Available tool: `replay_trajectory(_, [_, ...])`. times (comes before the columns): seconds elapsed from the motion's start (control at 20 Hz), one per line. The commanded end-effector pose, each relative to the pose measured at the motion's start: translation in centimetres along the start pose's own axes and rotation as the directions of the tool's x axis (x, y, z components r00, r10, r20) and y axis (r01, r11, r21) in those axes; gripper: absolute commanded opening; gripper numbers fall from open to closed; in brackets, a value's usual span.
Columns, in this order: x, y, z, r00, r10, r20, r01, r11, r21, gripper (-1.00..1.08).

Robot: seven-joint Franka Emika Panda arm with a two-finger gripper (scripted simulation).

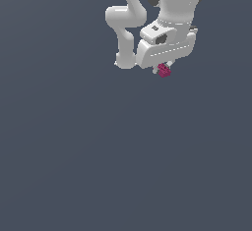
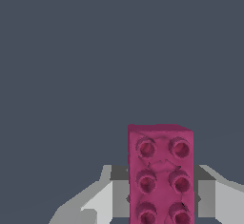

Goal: Pick up the object and move it to a goal position.

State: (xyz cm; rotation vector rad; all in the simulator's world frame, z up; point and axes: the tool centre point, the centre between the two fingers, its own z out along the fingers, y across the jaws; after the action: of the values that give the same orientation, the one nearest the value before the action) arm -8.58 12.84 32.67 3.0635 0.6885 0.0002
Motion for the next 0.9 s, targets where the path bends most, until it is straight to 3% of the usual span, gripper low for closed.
replay_trajectory(0.0, [-0.1, -1.1, -2.7, 1.000, 0.000, 0.001, 0.000, 1.000, 0.000, -1.00])
replay_trajectory(0.45, [0.1, -4.3, -10.6, 1.000, 0.001, 0.000, -0.001, 1.000, 0.001, -1.00])
replay_trajectory(0.85, [0.3, -5.6, -14.0, 1.000, 0.002, 0.000, -0.002, 1.000, 0.001, -1.00])
